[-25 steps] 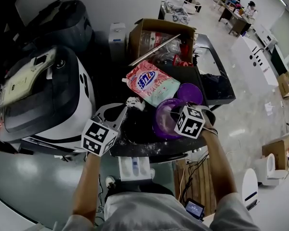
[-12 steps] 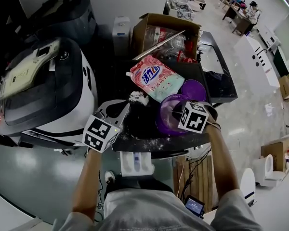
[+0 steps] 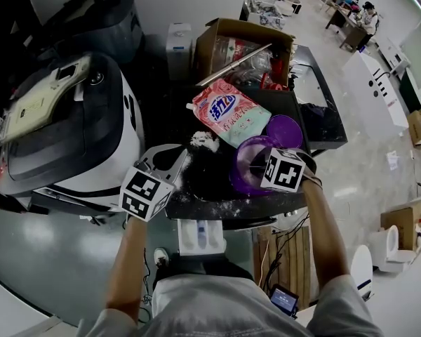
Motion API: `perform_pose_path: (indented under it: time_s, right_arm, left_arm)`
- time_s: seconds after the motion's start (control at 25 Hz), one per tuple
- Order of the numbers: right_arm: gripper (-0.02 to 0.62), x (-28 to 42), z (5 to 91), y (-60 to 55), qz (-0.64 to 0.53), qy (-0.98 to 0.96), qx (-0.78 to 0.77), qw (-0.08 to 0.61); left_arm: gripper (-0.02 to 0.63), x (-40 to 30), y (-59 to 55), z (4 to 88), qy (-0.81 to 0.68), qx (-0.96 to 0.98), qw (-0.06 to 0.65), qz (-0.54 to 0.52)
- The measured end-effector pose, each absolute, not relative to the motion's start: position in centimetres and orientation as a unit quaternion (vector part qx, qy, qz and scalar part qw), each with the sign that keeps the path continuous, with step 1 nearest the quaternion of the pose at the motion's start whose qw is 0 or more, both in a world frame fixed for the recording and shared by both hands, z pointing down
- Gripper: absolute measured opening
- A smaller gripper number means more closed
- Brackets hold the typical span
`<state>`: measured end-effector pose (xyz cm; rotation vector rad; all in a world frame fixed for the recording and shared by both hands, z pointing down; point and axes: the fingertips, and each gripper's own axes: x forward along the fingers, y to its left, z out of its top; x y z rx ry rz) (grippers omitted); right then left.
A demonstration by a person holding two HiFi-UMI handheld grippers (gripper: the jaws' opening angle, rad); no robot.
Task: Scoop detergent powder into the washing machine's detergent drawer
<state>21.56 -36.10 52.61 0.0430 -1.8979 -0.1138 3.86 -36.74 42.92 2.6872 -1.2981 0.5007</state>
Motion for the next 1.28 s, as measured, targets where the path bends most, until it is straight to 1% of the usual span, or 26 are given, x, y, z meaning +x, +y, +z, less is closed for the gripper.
perform_pose_path:
  time_s: [0.24,0.76,1.04,1.28]
  right_arm:
    - [0.014,21.5,52.1,-34.9,0.001,-0.825,0.017,0.565]
    - [0.012,22.0,50.1,-34.1,0.032,-0.853,0.065,0.517]
    - [0.012,22.8,48.4,-34.2,0.049,-0.870,0.138,0.472]
    - [0.012,24.1,46.1,-34.7,0.070,-0.875,0.232,0.419]
  left_arm:
    - [0.006,3.4,-36.4,42.7,-0.429,0.887,0.057,0.164]
    - [0.006,4.2,-35.4,42.8,-0.400,0.900,0.053,0.163]
    - [0.006,4.9,-34.2,43.0,-0.374,0.912,0.049,0.162]
    - [0.006,5.1,-33.3,42.7,-0.355,0.921,0.051,0.151]
